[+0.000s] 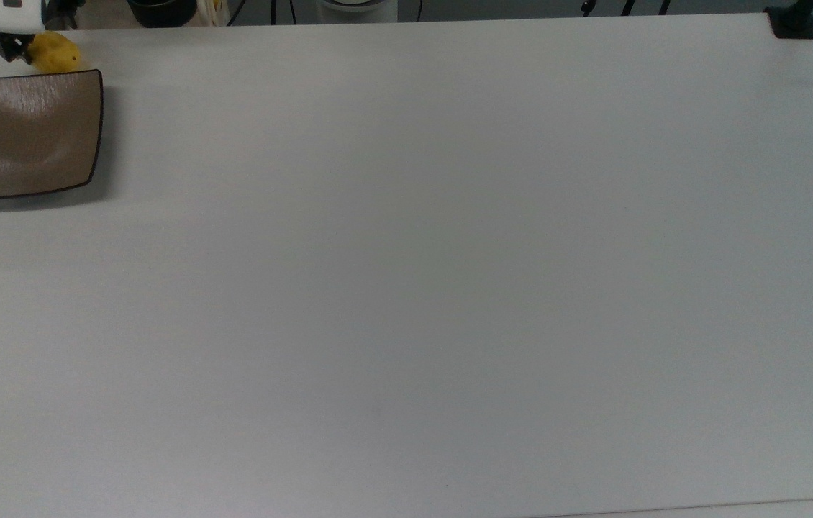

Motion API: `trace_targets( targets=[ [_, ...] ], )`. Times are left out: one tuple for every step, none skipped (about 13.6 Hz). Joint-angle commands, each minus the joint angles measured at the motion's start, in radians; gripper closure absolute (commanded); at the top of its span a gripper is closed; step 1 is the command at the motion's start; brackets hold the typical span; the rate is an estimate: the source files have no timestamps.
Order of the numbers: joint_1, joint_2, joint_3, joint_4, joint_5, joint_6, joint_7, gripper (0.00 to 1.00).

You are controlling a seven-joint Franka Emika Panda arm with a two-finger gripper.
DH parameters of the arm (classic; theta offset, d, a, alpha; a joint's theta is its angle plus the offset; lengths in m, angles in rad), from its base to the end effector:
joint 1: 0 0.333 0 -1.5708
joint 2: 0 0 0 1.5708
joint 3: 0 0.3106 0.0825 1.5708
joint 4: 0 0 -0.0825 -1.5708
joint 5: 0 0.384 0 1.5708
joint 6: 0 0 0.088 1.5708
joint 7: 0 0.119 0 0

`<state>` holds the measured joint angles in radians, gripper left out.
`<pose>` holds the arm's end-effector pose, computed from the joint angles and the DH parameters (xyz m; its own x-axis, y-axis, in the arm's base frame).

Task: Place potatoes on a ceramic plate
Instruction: 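Lower the gripper onto the yellow potato and close on it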

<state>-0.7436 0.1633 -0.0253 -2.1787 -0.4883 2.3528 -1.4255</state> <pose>0.3922 -0.3940 0.3015 0.5052 0.7916 -0.3436 0.8430 -0.5379 0.0002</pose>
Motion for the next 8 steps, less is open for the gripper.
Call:
trace_targets(
  targets=[
    [0.000,0.004,0.001,-0.009,-0.018,0.037,-0.003,0.21],
    [0.000,0.004,0.001,-0.007,-0.018,0.039,-0.004,0.42],
    [0.000,0.005,0.001,-0.007,-0.019,0.039,-0.003,0.49],
    [0.000,0.004,0.001,-0.007,-0.018,0.039,-0.003,0.52],
    [-0.002,0.004,0.001,-0.007,-0.018,0.037,-0.003,0.52],
    [0.000,0.002,0.001,-0.007,-0.018,0.037,-0.003,0.53],
    [0.000,0.001,0.001,-0.007,-0.018,0.036,-0.003,0.54],
    [-0.002,-0.004,0.001,-0.006,-0.018,0.031,-0.001,0.54]
  ],
)
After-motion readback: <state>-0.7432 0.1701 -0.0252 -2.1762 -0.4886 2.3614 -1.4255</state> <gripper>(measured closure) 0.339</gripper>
